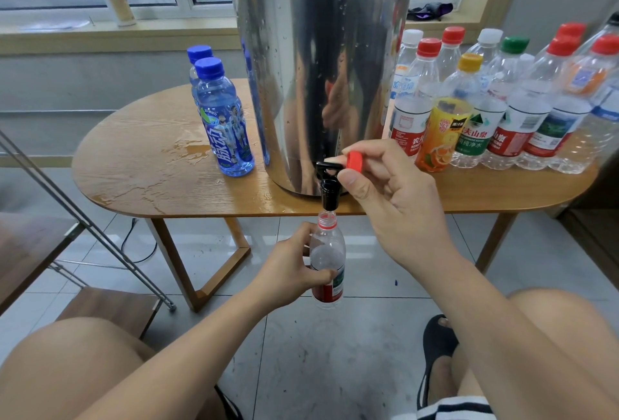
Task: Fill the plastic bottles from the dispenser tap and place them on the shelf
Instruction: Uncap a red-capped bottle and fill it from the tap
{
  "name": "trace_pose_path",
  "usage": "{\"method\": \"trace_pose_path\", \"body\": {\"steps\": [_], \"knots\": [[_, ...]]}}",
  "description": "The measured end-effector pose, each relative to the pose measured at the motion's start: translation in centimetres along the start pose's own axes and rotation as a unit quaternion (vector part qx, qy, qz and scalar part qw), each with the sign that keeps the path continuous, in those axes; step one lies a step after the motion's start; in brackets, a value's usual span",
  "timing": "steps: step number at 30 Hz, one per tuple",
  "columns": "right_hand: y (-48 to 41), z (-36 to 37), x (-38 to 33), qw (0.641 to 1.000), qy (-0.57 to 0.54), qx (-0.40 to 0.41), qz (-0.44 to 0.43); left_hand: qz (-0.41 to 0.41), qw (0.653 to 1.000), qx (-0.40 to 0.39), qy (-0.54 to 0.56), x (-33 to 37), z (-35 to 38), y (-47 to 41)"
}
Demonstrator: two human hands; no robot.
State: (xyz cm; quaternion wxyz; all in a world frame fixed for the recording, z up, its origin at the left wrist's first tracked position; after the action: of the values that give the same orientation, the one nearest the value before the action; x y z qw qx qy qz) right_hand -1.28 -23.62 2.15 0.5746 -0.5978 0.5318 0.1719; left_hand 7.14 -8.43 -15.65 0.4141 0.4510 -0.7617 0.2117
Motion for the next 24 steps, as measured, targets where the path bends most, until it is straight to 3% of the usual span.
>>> {"method": "trace_pose_path", "body": {"steps": [24], "knots": [[-0.05, 0.01, -0.09, 1.0, -0.004, -0.004, 0.001, 0.003, 1.0, -0.005, -0.021, 0.1, 0.22, -0.16]]}}
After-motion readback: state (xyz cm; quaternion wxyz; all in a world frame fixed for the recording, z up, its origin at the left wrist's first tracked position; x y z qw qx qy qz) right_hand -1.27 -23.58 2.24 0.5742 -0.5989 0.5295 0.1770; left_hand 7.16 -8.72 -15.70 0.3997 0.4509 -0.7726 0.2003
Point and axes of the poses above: each hand's wrist, its own y-axis away from the middle knuckle, its own z-axis out of the palm, x = y × z, the point moved 8 cm from there along -y, towards the middle knuckle, and after that the axes turned 3 degrees about x, right-handed, at the moved point
